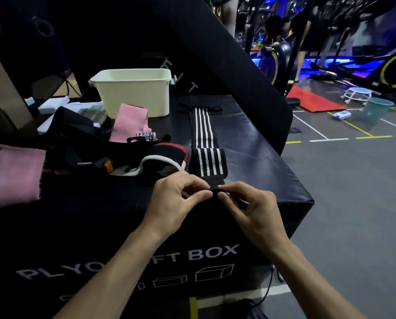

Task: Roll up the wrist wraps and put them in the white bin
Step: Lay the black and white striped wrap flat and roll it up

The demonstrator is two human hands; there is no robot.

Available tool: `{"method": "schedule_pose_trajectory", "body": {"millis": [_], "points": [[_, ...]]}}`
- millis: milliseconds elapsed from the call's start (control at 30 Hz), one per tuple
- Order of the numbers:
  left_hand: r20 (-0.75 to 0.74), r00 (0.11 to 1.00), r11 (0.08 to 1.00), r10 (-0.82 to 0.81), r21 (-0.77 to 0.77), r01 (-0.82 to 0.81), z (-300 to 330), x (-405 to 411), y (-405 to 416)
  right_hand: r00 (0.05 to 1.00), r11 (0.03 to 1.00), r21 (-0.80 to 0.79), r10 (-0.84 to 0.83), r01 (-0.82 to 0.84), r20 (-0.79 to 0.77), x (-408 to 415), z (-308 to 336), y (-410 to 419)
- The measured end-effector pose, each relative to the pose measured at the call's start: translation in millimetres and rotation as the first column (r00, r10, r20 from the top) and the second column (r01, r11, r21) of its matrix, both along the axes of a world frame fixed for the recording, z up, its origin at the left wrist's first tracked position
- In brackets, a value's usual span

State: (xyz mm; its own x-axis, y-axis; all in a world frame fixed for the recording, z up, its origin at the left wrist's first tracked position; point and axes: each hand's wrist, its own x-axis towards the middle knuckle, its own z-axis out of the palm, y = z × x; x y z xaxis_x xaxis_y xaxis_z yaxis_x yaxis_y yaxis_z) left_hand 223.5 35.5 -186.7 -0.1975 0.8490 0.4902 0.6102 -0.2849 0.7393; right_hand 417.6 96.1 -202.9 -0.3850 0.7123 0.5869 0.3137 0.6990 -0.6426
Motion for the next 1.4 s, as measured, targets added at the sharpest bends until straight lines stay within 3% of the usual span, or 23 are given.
{"method": "schedule_pose_trajectory", "body": {"millis": [167, 367, 567, 700, 867, 1133, 1400], "points": [[-0.121, 0.993, 1.000, -0.004, 0.027, 0.007, -1.9, -5.0, -1.9, 0.999, 1.000, 0.031, 0.003, -0.004, 0.035, 2.6, -4.9, -0.6], [0.027, 0.999, 0.997, 0.042, 0.067, -0.044, -4.6, 0.8, -3.6, 1.000, 1.000, 0.004, -0.019, 0.019, 0.001, -2.1, -7.2, -1.3], [0.163, 0.987, 1.000, 0.015, 0.001, -0.016, -10.2, 6.4, -1.2, 0.995, 0.996, -0.078, -0.046, 0.040, -0.084, -8.0, -4.5, -4.0], [0.050, 0.994, 0.992, -0.102, -0.074, 0.105, -7.0, -1.4, -0.7, 0.992, 0.995, -0.099, -0.039, 0.027, -0.119, -3.9, -1.5, -0.7], [-0.016, 0.998, 0.998, -0.064, -0.011, 0.064, -1.6, 1.5, 2.0, 0.993, 0.997, -0.083, -0.022, 0.012, -0.119, 0.0, -0.3, -1.3], [-0.240, 0.971, 0.999, -0.018, 0.041, 0.028, 9.4, 2.5, 1.2, 0.997, 0.999, -0.013, -0.047, 0.046, -0.057, 4.4, -3.1, 3.8], [-0.235, 0.972, 0.996, 0.012, 0.089, 0.009, 9.5, 5.5, 2.7, 0.997, 0.993, -0.121, -0.013, 0.004, -0.074, 7.3, -2.5, -0.4]]}}
